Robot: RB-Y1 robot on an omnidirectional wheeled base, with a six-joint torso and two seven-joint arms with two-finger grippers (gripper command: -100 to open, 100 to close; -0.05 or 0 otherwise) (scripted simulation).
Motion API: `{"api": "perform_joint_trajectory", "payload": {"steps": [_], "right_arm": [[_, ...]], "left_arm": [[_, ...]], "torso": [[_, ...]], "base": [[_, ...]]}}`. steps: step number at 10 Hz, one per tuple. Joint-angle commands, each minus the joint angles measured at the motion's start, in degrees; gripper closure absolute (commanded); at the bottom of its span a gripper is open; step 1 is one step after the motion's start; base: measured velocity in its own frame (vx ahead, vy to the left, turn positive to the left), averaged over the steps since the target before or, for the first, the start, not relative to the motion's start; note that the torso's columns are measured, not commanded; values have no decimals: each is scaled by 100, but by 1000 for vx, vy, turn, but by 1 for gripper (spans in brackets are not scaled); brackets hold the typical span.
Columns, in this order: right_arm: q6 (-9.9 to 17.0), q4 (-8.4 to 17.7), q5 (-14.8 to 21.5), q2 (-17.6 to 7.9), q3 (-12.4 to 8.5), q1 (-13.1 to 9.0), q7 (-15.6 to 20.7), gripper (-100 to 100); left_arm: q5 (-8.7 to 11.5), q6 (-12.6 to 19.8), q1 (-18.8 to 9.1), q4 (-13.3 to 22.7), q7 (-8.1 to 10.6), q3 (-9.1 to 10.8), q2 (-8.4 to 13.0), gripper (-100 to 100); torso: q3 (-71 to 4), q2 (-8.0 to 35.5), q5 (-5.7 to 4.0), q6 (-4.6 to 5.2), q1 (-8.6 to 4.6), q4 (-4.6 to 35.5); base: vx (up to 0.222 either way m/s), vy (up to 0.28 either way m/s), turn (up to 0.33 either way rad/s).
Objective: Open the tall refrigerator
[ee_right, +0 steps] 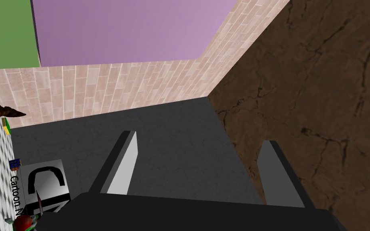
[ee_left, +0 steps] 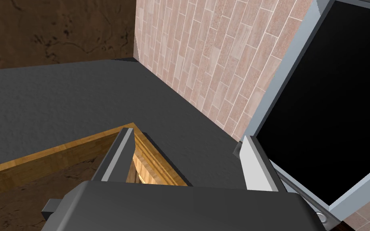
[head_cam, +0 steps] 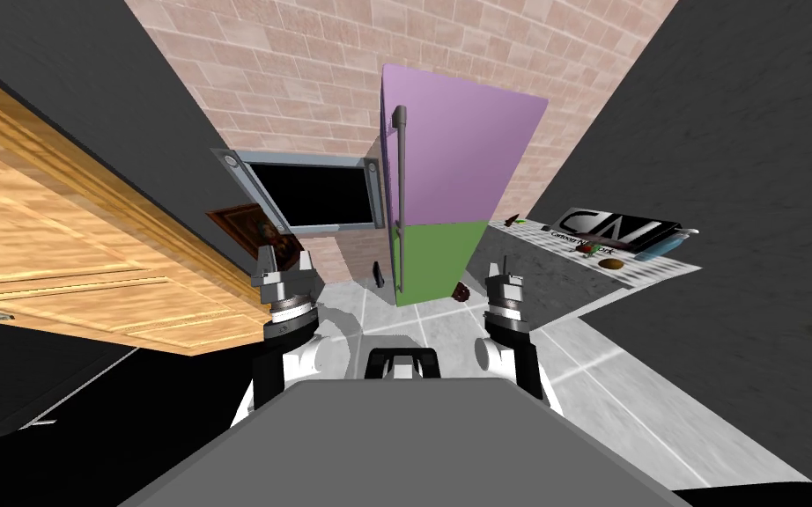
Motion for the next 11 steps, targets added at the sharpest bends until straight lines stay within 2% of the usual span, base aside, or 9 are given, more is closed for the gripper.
{"api": "perform_joint_trajectory", "payload": {"steps": [1,2,3,4,5,8,9,11], "right_arm": [[0,0,0,0,0,0,0,0],[0,0,0,0,0,0,0,0],[23,45,60,-265,25,-54,66,-100],[46,89,120,-418,50,-109,133,-100],[46,89,120,-460,50,-109,133,-100],[152,285,401,-1014,173,-372,456,-100],[152,285,401,-1074,173,-372,456,-100],[245,453,659,-1474,289,-618,759,-100]], "left_arm": [[0,0,0,0,0,0,0,0],[0,0,0,0,0,0,0,0],[0,0,0,0,0,0,0,0],[0,0,0,2,0,0,0,0],[0,1,0,2,0,0,0,0],[0,1,0,3,0,-1,-1,0],[0,1,0,3,0,-1,-1,0],[0,1,1,3,0,-1,-1,0]], "torso": [[-846,423,0,0,0,423],[-1692,846,0,0,0,846],[-2538,1269,0,0,0,1269],[-2932,1463,1,-1,4,1458],[-3044,1516,3,0,8,1514],[-3075,1537,1,-1,4,1537],[-3074,1538,2,0,7,1538],[-3077,1533,-1,-1,-2,1537]], "base": [[0,0,0],[0,0,0],[3,14,17],[-2,33,22],[-4,27,4],[-8,42,31],[-6,45,13],[-2,57,44]]}}
